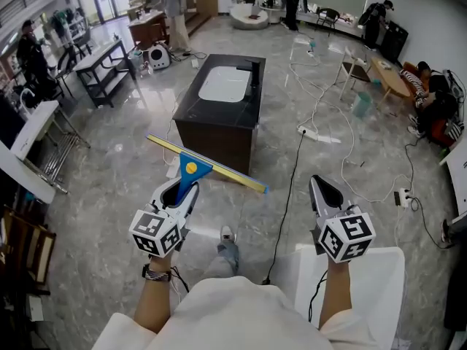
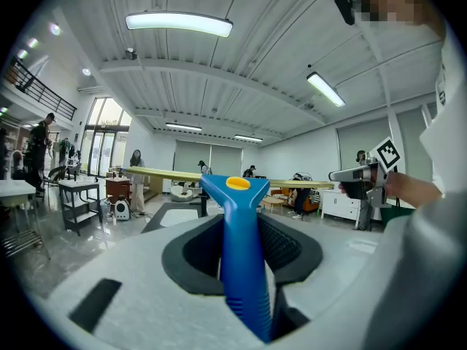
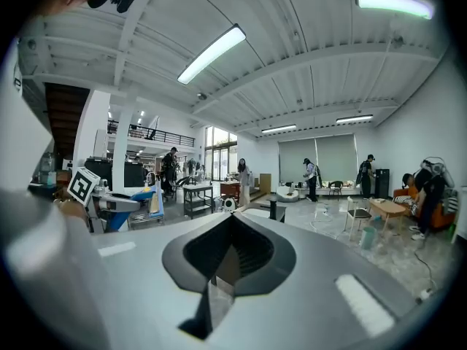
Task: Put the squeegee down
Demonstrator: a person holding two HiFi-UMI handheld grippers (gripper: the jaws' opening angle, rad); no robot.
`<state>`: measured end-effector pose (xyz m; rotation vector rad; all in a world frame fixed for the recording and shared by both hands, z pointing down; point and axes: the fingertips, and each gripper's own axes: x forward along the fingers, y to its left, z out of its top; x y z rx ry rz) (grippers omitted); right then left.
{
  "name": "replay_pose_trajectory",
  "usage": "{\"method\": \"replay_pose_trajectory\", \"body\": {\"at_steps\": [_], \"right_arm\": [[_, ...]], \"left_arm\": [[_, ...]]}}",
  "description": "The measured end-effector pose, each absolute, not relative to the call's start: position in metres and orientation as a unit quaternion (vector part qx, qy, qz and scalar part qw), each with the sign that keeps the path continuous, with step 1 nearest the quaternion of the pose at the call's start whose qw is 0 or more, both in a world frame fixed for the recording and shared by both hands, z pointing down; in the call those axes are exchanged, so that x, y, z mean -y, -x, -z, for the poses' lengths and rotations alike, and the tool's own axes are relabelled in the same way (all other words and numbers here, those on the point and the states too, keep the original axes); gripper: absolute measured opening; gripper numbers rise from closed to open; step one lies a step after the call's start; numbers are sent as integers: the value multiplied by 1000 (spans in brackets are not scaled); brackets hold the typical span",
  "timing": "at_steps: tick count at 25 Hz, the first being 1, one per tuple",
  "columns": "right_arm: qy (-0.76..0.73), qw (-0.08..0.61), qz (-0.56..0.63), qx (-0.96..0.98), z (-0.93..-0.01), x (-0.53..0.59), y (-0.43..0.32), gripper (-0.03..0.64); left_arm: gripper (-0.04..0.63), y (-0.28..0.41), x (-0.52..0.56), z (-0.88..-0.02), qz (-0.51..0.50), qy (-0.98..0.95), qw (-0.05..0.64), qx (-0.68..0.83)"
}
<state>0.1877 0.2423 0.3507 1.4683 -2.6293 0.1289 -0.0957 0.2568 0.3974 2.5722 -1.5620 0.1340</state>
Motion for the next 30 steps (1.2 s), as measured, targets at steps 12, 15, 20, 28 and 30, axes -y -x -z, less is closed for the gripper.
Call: {"method": "replay_pose_trajectory", "body": {"at_steps": [12,15,20,28,30], "right_arm": [[-489,49,-51,869,-344,-91,-162,6],[-486,49,-47,871,-339,-54,-152,6],[-481,57,-30,875,-326,6,-141,6],[-484,48,-28,873,-331,69,-117,6],[-484,52,-35,873,-336,83,-113,6]], "left_arm": [[134,123,-95,-400,-41,-858,72,506],[133,130,-52,-397,-41,-861,73,502],[133,134,15,-387,-41,-865,70,495],[133,157,78,-391,-44,-866,71,493],[133,161,93,-395,-48,-867,75,491]]}}
